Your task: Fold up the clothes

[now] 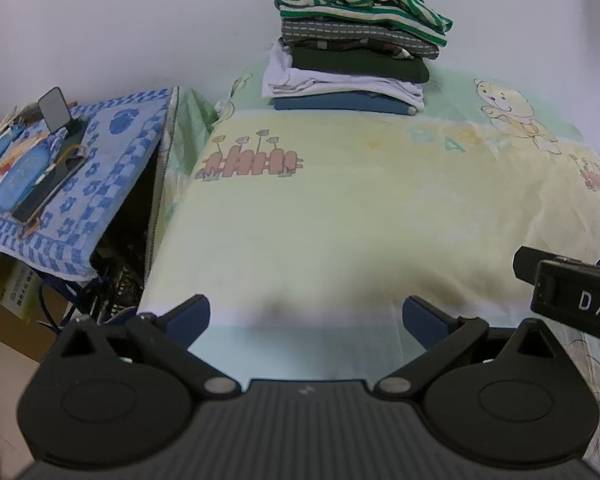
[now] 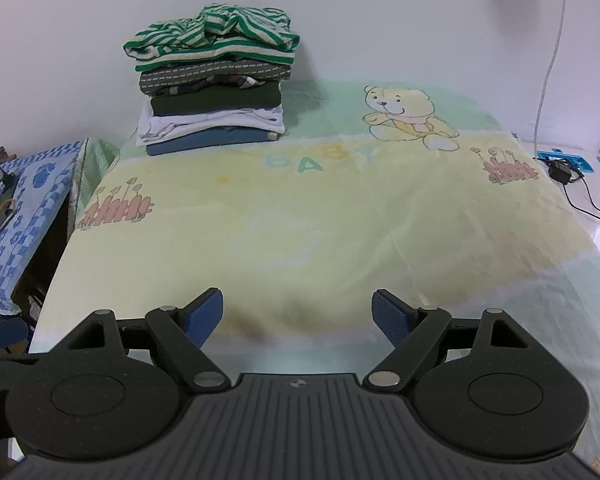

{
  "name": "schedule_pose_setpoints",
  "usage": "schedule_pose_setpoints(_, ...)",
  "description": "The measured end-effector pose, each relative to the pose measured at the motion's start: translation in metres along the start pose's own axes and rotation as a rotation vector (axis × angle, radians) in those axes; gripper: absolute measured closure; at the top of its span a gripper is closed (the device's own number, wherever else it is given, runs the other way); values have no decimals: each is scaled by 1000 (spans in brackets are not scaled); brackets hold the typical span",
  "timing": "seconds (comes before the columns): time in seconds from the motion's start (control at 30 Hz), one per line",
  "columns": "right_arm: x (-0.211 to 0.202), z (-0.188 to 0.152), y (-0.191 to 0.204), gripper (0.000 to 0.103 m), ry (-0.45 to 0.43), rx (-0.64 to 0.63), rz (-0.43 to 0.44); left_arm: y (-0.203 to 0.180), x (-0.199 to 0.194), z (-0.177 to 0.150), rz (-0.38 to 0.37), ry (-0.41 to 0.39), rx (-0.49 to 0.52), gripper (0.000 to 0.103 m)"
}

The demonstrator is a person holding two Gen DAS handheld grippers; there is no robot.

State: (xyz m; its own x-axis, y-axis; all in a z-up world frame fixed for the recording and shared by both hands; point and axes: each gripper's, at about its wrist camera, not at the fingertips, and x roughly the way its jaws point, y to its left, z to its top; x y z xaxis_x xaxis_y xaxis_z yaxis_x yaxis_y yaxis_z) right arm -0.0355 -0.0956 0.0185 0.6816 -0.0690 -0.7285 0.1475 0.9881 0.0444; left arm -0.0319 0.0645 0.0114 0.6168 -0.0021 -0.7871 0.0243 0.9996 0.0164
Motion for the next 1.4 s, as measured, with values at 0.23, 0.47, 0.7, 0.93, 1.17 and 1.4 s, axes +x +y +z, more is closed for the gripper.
schedule_pose_setpoints(0.23,1,1,0,19,-2,-2,3,-3,0,3,13,-12,10,1)
schedule_pose_setpoints(0.47,3,1,-3,19,9,9,-2,-6,5,3,-5,2,16,1)
schedule_pose_setpoints(0.7,3,1,-4,19,5,8,3,-8,5,4,-5,-7,38,1)
schedule_pose_setpoints(0.93,3,2,-3,19,2,3,12,-10,3,6,12,-28,54,1)
schedule_pose_setpoints(1.17,4,2,-4,19,4,0,21,-11,2,6,11,-26,57,1)
schedule_pose_setpoints(1.4,4,1,-7,19,10,2,27,-11,3,4,9,-16,47,1)
